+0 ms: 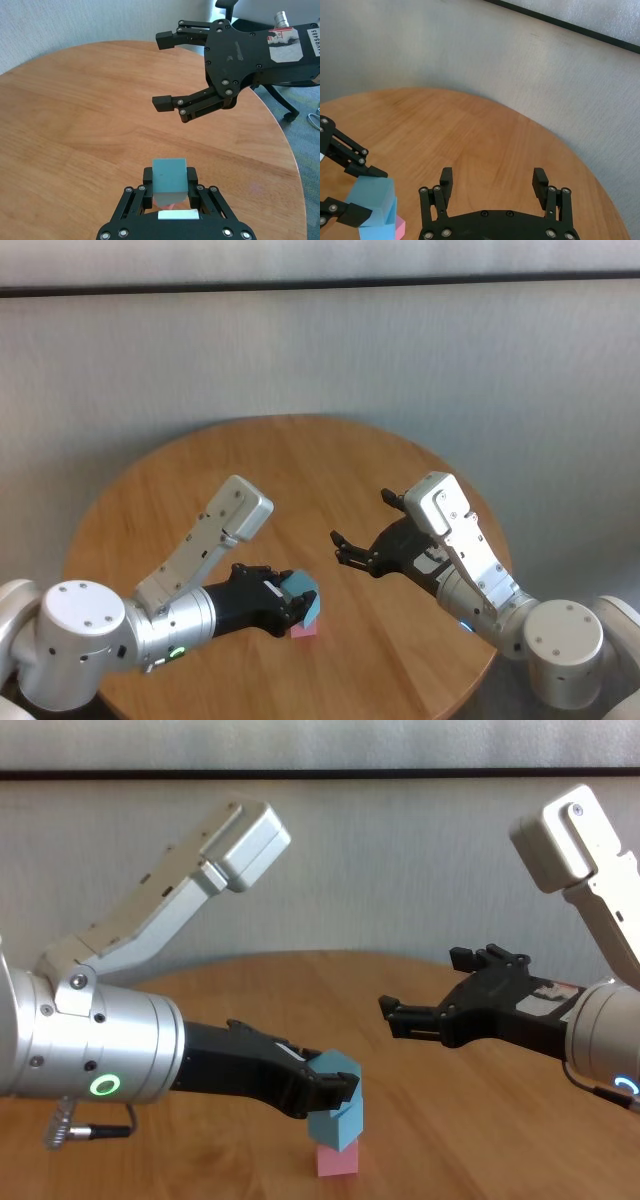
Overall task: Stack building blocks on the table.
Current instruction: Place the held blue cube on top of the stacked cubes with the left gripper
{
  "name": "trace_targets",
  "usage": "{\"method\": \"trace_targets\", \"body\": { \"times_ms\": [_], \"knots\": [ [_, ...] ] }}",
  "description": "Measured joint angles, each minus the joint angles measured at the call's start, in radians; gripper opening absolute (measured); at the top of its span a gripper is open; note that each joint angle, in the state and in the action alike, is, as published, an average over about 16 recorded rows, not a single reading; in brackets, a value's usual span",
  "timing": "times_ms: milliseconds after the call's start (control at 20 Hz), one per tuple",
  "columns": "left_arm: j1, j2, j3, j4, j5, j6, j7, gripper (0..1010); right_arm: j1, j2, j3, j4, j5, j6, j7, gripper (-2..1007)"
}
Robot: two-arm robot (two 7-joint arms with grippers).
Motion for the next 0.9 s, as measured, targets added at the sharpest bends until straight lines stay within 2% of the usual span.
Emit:
{"method": "trace_targets", "body": {
  "times_ms": [900],
  "knots": [
    [-0.041,0.006,0.034,0.04,-0.006,-0.015,0.015,396,0.0,0.0,0.0,0.0,0.0,0.0,0.0,1005]
  ]
}}
